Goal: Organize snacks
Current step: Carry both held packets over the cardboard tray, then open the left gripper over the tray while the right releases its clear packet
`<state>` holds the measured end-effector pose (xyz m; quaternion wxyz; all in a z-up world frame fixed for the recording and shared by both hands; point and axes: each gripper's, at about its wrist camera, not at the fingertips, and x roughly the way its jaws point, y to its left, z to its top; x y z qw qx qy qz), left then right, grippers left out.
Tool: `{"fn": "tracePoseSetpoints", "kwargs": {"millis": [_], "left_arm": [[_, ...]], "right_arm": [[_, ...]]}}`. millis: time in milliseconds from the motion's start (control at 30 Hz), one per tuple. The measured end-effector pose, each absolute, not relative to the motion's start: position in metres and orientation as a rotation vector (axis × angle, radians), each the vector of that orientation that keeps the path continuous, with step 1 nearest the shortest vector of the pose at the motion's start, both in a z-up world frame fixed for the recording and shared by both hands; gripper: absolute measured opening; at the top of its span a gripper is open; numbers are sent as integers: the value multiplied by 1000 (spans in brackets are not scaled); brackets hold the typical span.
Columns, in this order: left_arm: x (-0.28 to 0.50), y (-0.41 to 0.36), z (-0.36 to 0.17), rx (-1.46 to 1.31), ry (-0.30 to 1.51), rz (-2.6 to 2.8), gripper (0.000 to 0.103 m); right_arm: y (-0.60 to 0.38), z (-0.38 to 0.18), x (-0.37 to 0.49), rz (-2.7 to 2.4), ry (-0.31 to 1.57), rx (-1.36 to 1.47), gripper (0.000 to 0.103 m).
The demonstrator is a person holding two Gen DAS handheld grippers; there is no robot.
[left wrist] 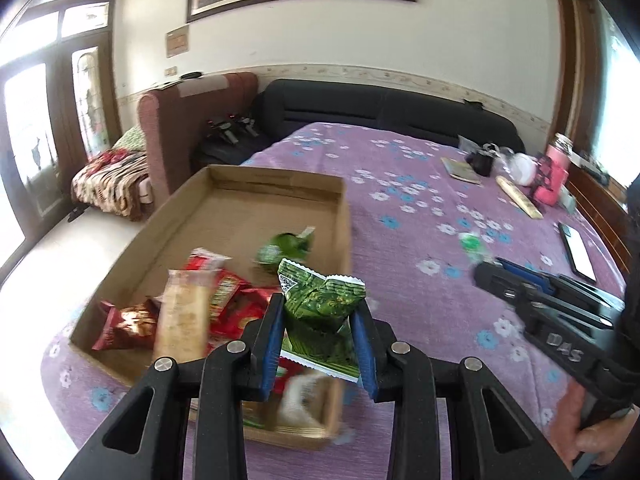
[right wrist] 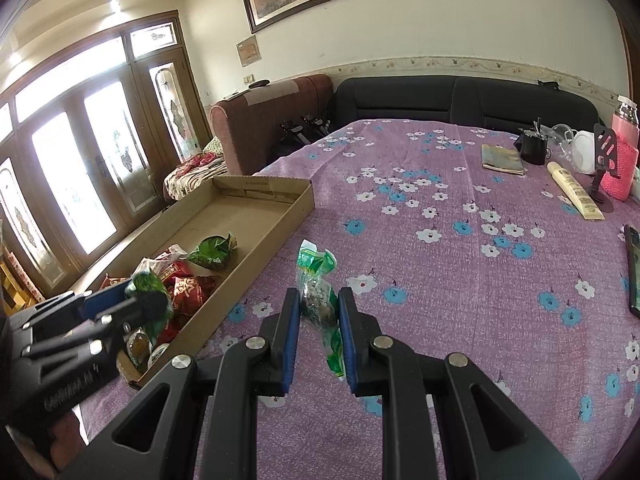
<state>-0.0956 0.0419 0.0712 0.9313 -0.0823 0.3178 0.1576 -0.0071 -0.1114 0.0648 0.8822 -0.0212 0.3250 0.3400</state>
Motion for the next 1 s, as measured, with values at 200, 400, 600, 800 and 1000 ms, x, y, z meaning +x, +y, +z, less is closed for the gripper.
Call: {"fn": "tracePoseSetpoints", "kwargs": {"millis": [200, 400, 600, 800, 1000], "left_arm": [[-104, 85, 64, -241, 655, 400, 34], [-115, 116, 54, -283, 657, 443, 34], [-115, 131, 43, -310, 670, 442, 34], [-111, 137, 40, -317, 675, 431, 34], [-103, 142, 36, -328, 696, 423, 34]], "right_arm": [[-106, 72, -14, 752, 691, -19, 19], [-80, 72, -29, 859, 781, -5, 19], [-34, 74, -48, 966, 840, -46, 19], [9, 66, -45, 989, 860, -86, 19], [27, 47, -23, 945, 892, -77, 19]]}}
